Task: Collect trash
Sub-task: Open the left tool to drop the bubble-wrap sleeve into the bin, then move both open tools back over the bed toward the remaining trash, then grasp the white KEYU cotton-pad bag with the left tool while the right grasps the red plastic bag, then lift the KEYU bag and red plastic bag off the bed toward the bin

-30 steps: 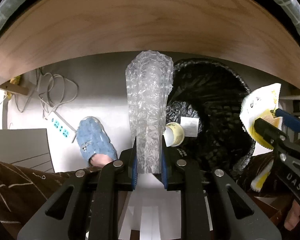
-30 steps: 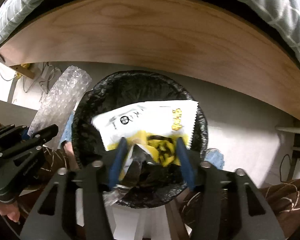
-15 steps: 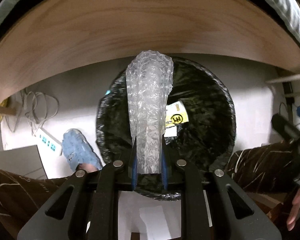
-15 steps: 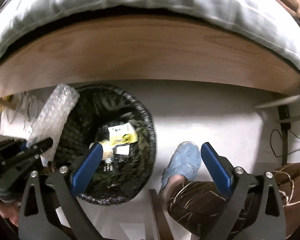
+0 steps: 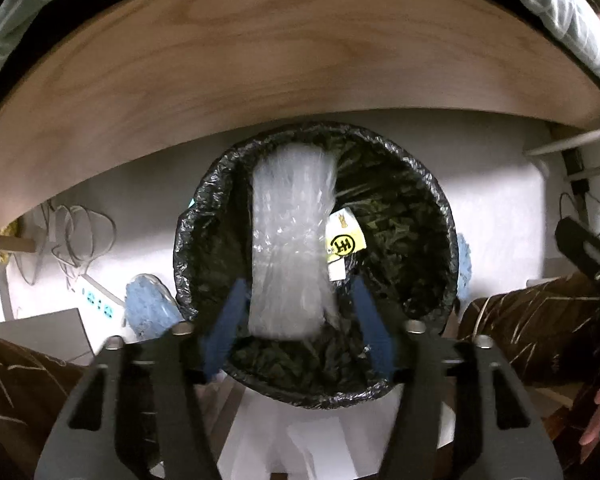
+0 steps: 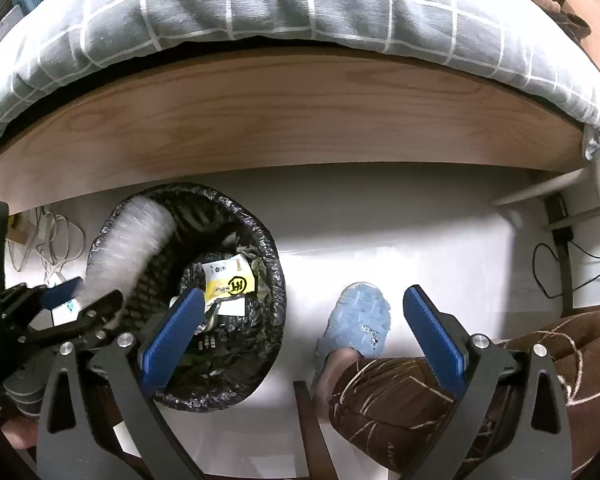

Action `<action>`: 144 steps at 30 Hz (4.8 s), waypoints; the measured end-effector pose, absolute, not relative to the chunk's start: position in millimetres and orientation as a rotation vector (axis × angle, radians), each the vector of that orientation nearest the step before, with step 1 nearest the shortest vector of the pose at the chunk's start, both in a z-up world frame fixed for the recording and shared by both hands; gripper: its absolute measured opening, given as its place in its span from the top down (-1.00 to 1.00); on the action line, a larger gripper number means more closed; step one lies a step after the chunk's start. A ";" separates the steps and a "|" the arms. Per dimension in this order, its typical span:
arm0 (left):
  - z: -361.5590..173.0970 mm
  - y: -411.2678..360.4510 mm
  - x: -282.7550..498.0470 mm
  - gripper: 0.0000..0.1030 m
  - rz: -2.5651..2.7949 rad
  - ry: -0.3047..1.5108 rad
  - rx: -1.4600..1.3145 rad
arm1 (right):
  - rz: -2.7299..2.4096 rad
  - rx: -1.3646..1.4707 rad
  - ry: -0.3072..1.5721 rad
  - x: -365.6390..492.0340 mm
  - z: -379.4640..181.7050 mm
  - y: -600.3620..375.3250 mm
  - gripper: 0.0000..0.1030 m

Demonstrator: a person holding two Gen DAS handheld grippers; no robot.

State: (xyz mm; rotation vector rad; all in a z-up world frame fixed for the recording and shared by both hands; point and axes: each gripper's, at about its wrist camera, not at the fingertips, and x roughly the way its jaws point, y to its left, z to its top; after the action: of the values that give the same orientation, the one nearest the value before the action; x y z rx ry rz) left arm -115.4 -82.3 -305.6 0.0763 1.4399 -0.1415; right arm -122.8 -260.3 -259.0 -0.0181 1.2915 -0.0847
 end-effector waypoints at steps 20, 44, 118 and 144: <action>-198.9 -55.1 -108.8 -0.88 -0.070 1.166 0.019 | -0.080 -0.042 1.091 -115.4 -175.8 -265.3 -0.85; -49.1 -39.8 -75.8 -0.89 -0.048 0.899 -0.009 | -0.030 -0.044 0.782 -96.3 -39.7 -250.2 -0.85; -126.1 -3.7 214.4 -0.41 -0.108 1.011 -0.068 | 0.052 -0.001 0.876 183.4 -125.2 -254.2 0.13; -103.1 -5.7 203.7 -0.03 -0.071 0.931 -0.041 | 0.064 -0.008 0.813 168.0 -106.3 -259.2 0.39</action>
State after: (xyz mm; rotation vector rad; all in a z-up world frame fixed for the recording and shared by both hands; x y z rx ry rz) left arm 203.7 -5.7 -103.1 -0.0410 0.9306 -0.0714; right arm 168.0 -259.2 -106.3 -0.0083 0.8125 0.0635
